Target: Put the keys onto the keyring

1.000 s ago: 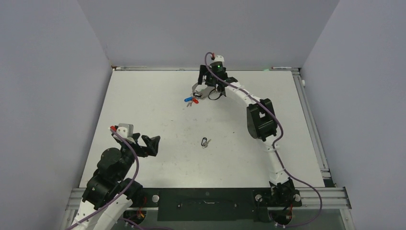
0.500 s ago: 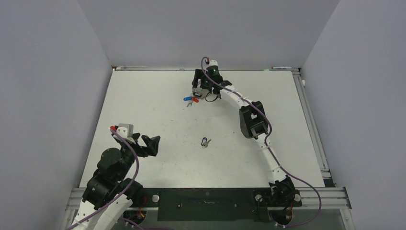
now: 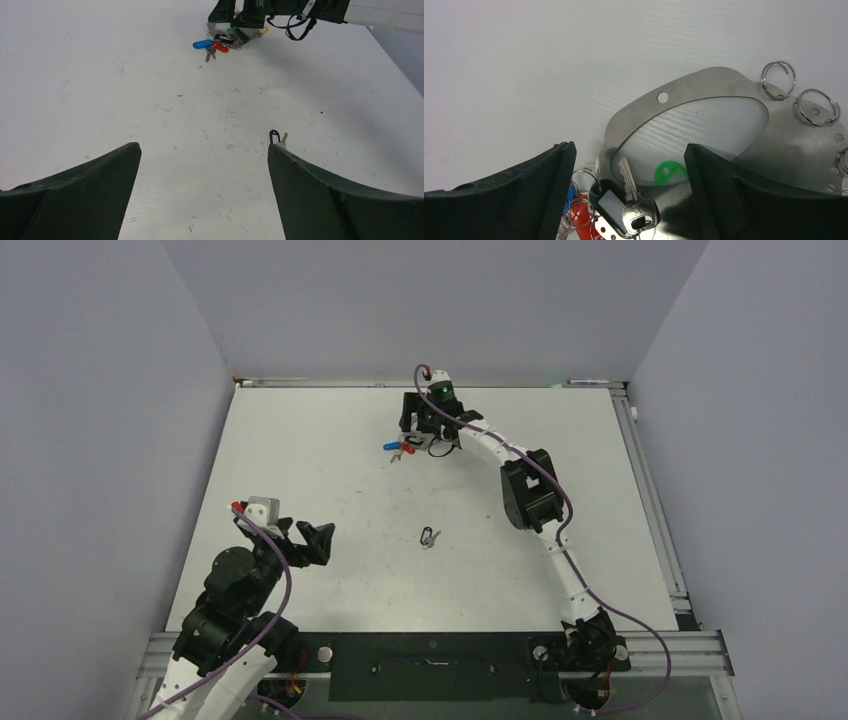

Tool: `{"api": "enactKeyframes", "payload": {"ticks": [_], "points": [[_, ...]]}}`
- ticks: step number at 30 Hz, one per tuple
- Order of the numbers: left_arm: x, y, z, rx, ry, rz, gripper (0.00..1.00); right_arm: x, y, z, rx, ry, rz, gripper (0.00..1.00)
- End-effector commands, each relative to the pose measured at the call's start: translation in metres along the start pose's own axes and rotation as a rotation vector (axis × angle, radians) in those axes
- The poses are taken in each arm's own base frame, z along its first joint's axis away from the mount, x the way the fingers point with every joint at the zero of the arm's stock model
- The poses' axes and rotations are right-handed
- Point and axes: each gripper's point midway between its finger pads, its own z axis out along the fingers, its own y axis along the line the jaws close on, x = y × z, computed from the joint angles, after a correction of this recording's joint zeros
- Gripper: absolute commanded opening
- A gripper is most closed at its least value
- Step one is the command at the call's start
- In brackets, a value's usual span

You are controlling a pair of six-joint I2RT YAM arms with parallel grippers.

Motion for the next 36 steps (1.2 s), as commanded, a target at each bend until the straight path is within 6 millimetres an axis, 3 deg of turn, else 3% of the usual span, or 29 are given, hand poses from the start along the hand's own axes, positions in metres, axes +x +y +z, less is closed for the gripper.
{"api": "enactKeyframes", "payload": {"ticks": [1, 7, 16, 21, 24, 29, 32, 36], "points": [[-0.013, -0.003, 0.002, 0.006, -0.041, -0.004, 0.96, 0.053, -0.012, -0.028, 0.075, 0.229, -0.024, 0.83], [-0.014, -0.002, 0.002, 0.004, -0.044, -0.005, 0.96, 0.1, -0.011, -0.064, 0.073, 0.381, -0.059, 0.81], [-0.013, -0.003, 0.002, 0.01, -0.039, -0.007, 0.96, 0.175, -0.004, -0.135, 0.094, 0.531, -0.164, 0.75], [-0.013, -0.004, 0.002, 0.013, -0.04, -0.006, 0.96, 0.2, 0.026, -0.171, 0.036, 0.556, -0.216, 0.73], [-0.01, -0.006, 0.005, 0.019, -0.023, -0.002, 0.96, 0.17, 0.058, -0.182, -0.028, 0.468, -0.251, 0.7], [-0.005, -0.007, 0.011, 0.016, 0.011, 0.003, 0.96, 0.079, 0.079, -0.198, 0.023, 0.211, -0.287, 0.7], [-0.005, -0.006, 0.011, 0.012, 0.011, 0.0, 0.96, 0.05, 0.067, -0.207, 0.11, 0.112, -0.312, 0.7], [-0.006, -0.004, 0.01, 0.001, 0.001, -0.003, 0.96, 0.042, 0.029, -0.211, 0.262, 0.096, -0.324, 0.7]]}}
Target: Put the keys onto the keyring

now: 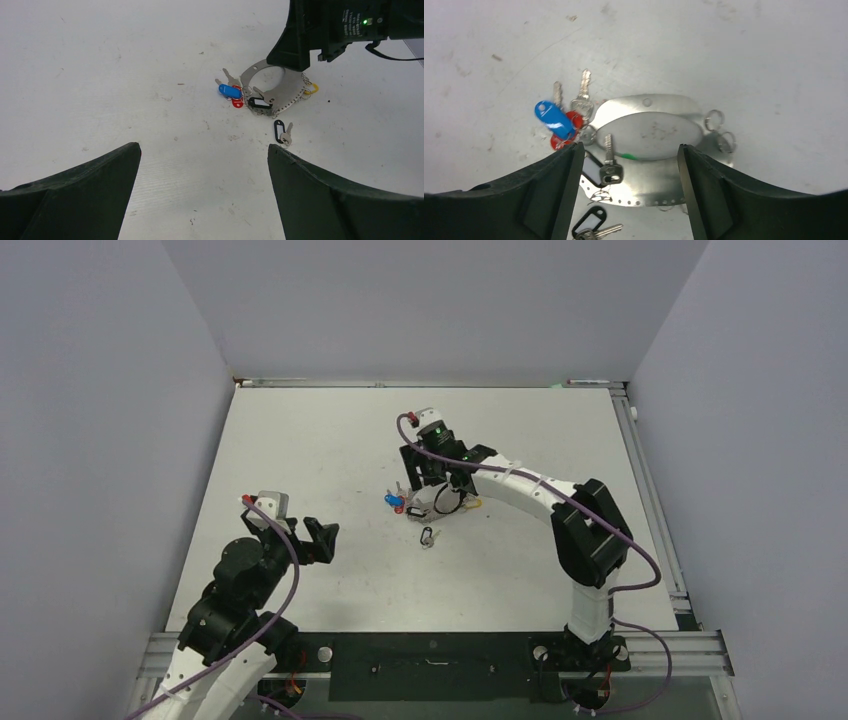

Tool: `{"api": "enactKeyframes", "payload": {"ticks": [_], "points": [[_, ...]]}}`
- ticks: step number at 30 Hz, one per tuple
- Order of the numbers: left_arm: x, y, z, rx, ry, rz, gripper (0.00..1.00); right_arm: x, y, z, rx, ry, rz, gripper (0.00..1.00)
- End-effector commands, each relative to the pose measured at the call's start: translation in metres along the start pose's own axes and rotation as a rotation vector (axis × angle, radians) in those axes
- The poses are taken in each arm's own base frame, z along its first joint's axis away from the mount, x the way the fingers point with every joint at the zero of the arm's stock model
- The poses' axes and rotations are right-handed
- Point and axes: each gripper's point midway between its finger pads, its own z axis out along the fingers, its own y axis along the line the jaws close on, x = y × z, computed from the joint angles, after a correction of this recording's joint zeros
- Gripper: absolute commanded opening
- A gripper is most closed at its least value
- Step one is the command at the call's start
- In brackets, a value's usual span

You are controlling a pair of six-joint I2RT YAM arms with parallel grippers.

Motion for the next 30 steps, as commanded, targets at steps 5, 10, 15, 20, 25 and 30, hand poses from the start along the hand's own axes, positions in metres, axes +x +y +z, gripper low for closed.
{"api": "enactKeyframes", "payload": {"ticks": [5, 10, 15, 20, 25, 30], "points": [[-0.018, -0.004, 0.0, 0.014, -0.066, -0.015, 0.96, -0.019, -0.083, -0.012, 0.307, -0.043, 0.013, 0.68], [-0.018, -0.005, 0.001, 0.017, -0.061, -0.013, 0.96, -0.008, -0.096, 0.0, 0.353, -0.004, 0.001, 0.63], [-0.018, -0.005, 0.0, 0.018, -0.066, -0.013, 0.96, -0.003, -0.101, 0.014, 0.363, 0.024, 0.001, 0.55], [-0.018, -0.005, 0.0, 0.016, -0.067, -0.013, 0.96, -0.003, -0.1, 0.022, 0.36, 0.03, -0.003, 0.49], [-0.018, -0.005, 0.0, 0.018, -0.067, -0.014, 0.96, 0.0, -0.101, 0.03, 0.361, 0.043, -0.003, 0.48], [-0.019, -0.005, -0.001, 0.018, -0.068, -0.014, 0.96, 0.003, -0.1, 0.038, 0.357, 0.055, -0.007, 0.44]]}}
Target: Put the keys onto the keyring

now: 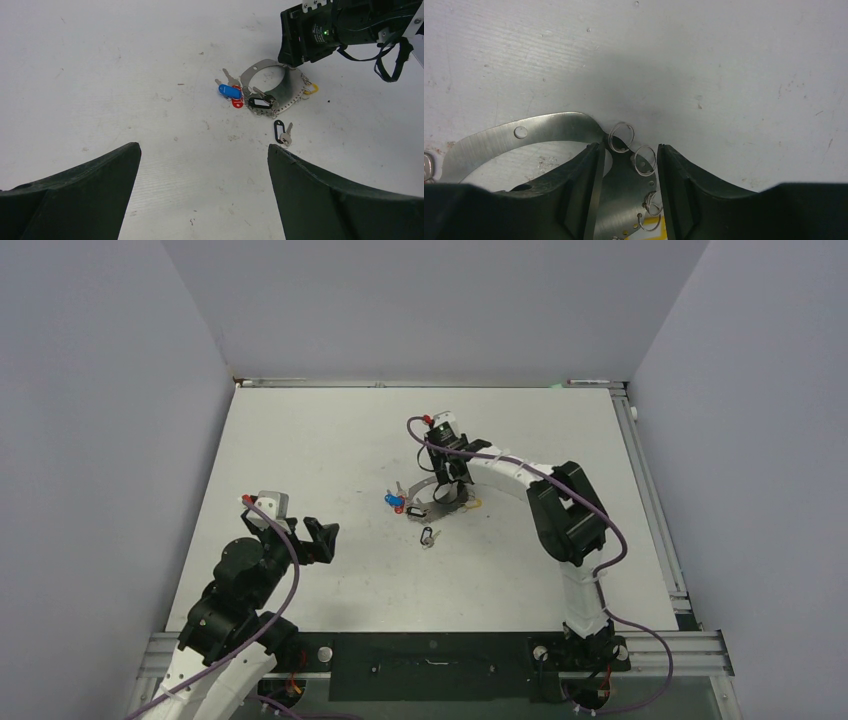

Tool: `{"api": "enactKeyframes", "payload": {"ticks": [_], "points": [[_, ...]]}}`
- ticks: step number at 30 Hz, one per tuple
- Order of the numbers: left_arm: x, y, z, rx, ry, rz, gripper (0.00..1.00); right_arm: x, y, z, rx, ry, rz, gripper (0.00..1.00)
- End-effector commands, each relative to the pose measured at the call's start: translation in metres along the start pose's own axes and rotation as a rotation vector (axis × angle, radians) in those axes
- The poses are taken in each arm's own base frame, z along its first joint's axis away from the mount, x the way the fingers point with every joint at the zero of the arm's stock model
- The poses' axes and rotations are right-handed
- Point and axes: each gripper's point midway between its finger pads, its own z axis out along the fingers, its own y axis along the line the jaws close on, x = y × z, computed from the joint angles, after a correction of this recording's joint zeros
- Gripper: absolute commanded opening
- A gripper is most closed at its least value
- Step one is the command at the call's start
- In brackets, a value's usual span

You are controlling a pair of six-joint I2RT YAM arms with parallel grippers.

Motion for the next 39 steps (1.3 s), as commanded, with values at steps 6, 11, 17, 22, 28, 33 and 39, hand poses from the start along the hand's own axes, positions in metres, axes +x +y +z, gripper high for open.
{"api": "enactKeyframes", "payload": {"ticks": [6, 11, 17, 22, 28, 33, 39], "points": [[-0.019, -0.005, -0.001, 0.019, -0.069, -0.014, 0.96, -0.016, -0.004, 0.009, 0.028, -0.027, 0.015, 0.37], [-0.019, -0.005, -0.001, 0.02, -0.068, -0.014, 0.96, -0.015, -0.003, 0.012, 0.036, -0.019, 0.009, 0.33], [-0.018, -0.006, 0.0, 0.024, -0.066, -0.012, 0.96, -0.011, -0.003, 0.016, 0.044, -0.006, 0.004, 0.3], [-0.018, -0.006, 0.0, 0.026, -0.061, -0.011, 0.96, -0.009, -0.001, 0.019, 0.042, 0.002, 0.002, 0.23], [-0.017, -0.007, 0.001, 0.028, -0.059, -0.011, 0.96, -0.005, -0.001, 0.022, 0.044, 0.014, 0.0, 0.14], [-0.017, -0.007, 0.001, 0.029, -0.057, -0.009, 0.96, -0.003, -0.001, 0.024, 0.046, 0.02, 0.003, 0.08], [-0.017, -0.007, 0.001, 0.026, -0.058, -0.01, 0.96, -0.004, -0.001, 0.022, 0.026, 0.008, 0.01, 0.05]]}}
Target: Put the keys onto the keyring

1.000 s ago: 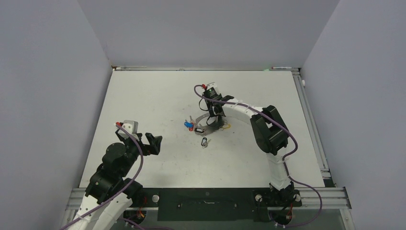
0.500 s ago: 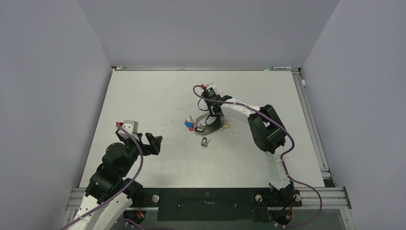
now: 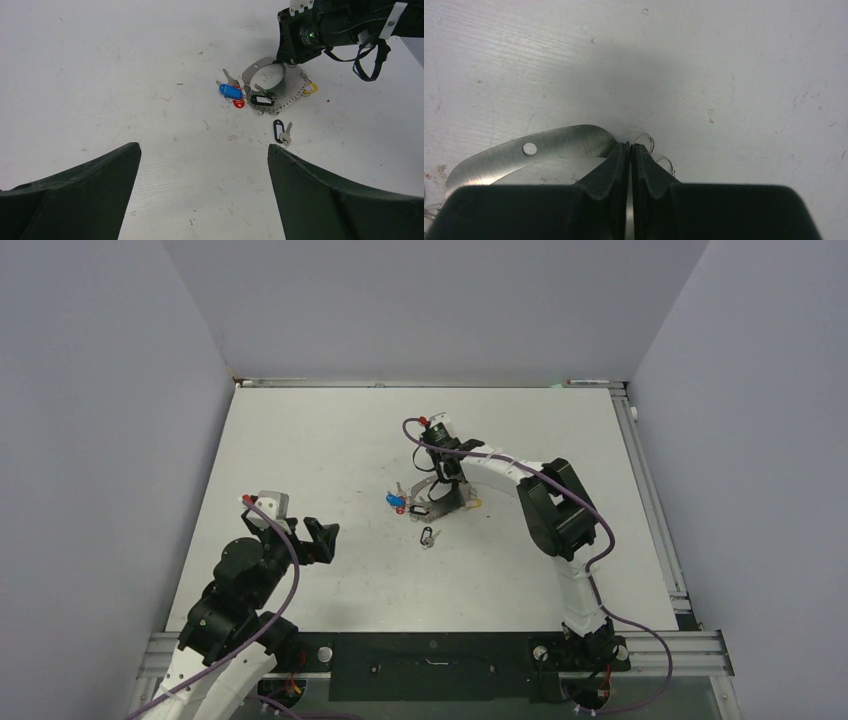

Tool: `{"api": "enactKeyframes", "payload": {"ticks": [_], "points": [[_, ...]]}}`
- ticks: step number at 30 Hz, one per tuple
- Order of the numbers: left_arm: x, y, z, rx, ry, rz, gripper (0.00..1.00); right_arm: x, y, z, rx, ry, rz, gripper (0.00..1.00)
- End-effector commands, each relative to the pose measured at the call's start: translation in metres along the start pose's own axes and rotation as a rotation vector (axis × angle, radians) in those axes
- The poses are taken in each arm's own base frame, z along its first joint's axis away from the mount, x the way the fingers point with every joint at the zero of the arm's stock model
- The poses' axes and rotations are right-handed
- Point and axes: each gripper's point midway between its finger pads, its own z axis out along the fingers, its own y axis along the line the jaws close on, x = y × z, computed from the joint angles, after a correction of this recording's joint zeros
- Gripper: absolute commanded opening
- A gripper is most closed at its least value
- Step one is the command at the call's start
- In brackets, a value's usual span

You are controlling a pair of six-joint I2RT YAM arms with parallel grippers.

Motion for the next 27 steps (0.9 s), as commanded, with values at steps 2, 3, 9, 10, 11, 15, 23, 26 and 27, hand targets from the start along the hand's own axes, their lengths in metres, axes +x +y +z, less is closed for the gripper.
{"api": "enactKeyframes", "payload": {"ticks": [2, 3, 9, 10, 11, 15, 23, 26, 27], "points": [[-0.017, -0.006, 0.001, 0.023, -0.059, -0.01, 0.96, -0.014, -0.003, -0.008, -0.025, -0.049, 0.024, 0.05], [-0.017, -0.006, 0.001, 0.022, -0.059, -0.01, 0.96, -0.019, -0.002, -0.013, -0.047, -0.075, 0.033, 0.05], [-0.017, -0.006, 0.001, 0.021, -0.06, -0.01, 0.96, -0.042, -0.002, -0.044, -0.16, -0.21, 0.1, 0.05], [-0.017, -0.005, 0.001, 0.02, -0.06, -0.01, 0.96, -0.046, -0.002, -0.049, -0.178, -0.232, 0.113, 0.05], [-0.017, -0.006, 0.001, 0.021, -0.061, -0.011, 0.96, -0.049, -0.003, -0.053, -0.194, -0.254, 0.123, 0.05], [-0.018, -0.005, 0.001, 0.019, -0.062, -0.011, 0.96, -0.061, -0.004, -0.07, -0.241, -0.33, 0.149, 0.05], [-0.018, -0.005, 0.0, 0.017, -0.062, -0.011, 0.96, -0.079, -0.006, -0.1, -0.312, -0.446, 0.178, 0.05], [-0.018, -0.005, 0.0, 0.019, -0.064, -0.011, 0.96, -0.087, -0.005, -0.117, -0.354, -0.514, 0.17, 0.05], [-0.018, -0.005, 0.0, 0.019, -0.065, -0.011, 0.96, -0.089, -0.004, -0.122, -0.369, -0.533, 0.166, 0.05]]}}
